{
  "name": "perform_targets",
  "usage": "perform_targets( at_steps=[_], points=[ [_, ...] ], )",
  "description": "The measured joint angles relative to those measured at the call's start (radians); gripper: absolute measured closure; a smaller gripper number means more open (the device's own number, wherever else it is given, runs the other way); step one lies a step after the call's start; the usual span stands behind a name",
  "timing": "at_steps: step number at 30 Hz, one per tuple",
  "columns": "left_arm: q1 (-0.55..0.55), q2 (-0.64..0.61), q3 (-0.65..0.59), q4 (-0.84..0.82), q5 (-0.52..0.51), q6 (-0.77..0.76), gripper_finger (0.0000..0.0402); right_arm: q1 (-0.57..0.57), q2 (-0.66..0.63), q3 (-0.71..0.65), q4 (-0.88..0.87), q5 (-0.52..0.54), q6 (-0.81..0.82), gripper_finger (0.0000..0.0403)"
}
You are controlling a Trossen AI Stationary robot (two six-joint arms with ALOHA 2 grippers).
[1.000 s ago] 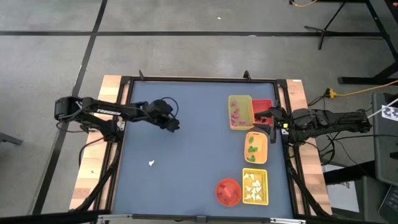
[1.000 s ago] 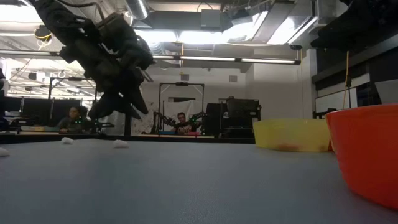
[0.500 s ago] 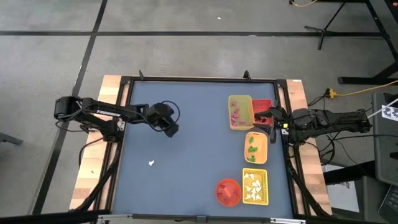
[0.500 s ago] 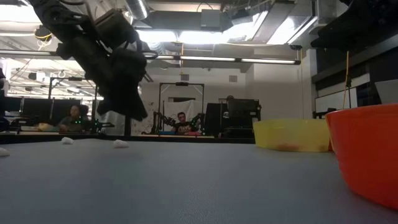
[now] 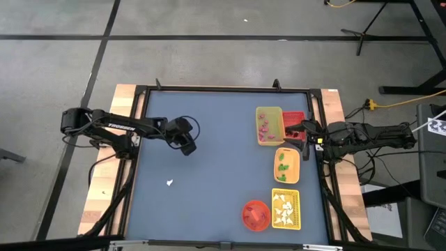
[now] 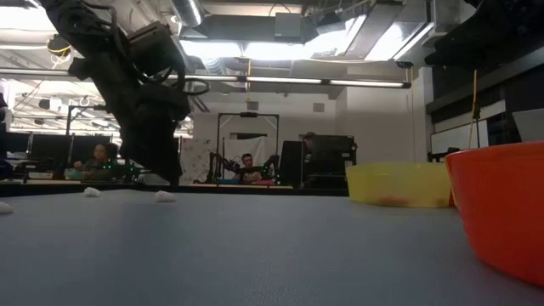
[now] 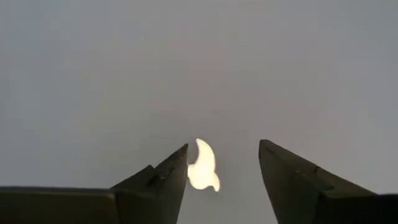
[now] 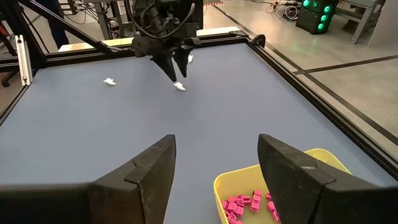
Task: Sort Halloween decoration
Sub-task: Put the white ghost toy into the yellow box
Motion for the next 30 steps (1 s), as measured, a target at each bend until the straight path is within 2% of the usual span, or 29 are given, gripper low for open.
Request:
perform_targets(
  at_steps=[4, 12, 18, 30],
  points=[
    [-0.011, 0.029, 0.000, 0.001, -0.054, 0.017, 0.0216, 0.000, 0.000, 0.000, 0.000, 0.000, 0.000, 0.0178],
    [-0.072, 0.114, 0.000, 0.011, -0.060, 0.094, 0.0215, 0.000, 0.000, 0.000, -0.001, 0.000, 0.000, 0.0178],
    [-0.096, 0.154, 0.003, 0.014, -0.116, 0.096, 0.0217, 0.000, 0.000, 0.000, -0.001, 0.000, 0.000, 0.0178],
    [-0.096, 0.158, 0.003, 0.014, -0.122, 0.096, 0.0280, 0.000, 0.000, 0.000, -0.001, 0.000, 0.000, 0.0178]
  ],
)
